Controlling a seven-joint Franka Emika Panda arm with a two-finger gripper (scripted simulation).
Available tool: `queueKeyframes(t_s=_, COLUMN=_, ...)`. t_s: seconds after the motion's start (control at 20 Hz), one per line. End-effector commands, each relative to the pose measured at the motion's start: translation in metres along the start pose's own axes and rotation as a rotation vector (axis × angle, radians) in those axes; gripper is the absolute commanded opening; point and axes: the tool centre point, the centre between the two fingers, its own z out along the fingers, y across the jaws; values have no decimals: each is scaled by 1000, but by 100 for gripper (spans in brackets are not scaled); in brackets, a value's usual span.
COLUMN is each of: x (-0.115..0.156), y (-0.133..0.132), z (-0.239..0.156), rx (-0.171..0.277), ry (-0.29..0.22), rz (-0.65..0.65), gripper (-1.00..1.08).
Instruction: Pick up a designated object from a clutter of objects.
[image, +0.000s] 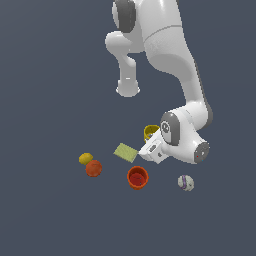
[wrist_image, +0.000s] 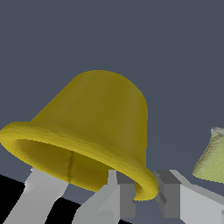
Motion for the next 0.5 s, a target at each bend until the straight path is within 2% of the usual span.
queueKeyframes(t_s=0.0, x=0, y=0, z=0, rx=0, ry=0, rz=0, gripper=-100)
queueKeyframes(t_s=0.25, x=-6, y=4, z=-9, rx=-5, ry=14, rz=7, gripper=-100)
queueKeyframes(t_s=0.45, x=-21, y=11, z=-29, rx=-18, ry=47, rz=22, gripper=-100)
